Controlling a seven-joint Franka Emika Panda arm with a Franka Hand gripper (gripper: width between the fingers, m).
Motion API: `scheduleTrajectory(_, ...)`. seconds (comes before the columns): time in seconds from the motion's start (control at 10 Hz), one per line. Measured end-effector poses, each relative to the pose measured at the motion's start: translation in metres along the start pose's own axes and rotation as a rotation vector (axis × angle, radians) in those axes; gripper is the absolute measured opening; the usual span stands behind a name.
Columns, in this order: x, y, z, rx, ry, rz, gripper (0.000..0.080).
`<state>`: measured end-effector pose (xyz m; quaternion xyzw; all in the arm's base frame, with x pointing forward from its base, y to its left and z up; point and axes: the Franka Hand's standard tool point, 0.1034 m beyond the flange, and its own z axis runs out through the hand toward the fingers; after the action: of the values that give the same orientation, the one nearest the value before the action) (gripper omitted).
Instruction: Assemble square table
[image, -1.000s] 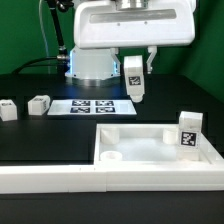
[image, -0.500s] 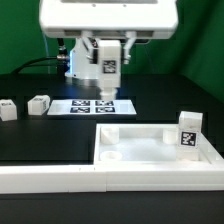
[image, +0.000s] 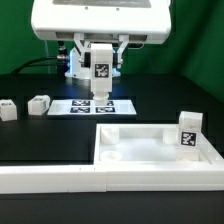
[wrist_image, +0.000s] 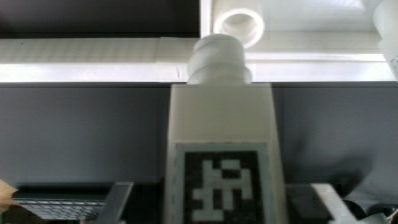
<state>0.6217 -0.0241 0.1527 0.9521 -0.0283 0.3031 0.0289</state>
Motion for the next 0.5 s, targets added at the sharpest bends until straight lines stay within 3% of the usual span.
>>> scheduleTrajectory(0.5, -0.002, -0.016, 0.052, -0.004, 0.019, 0.015, 0.0288)
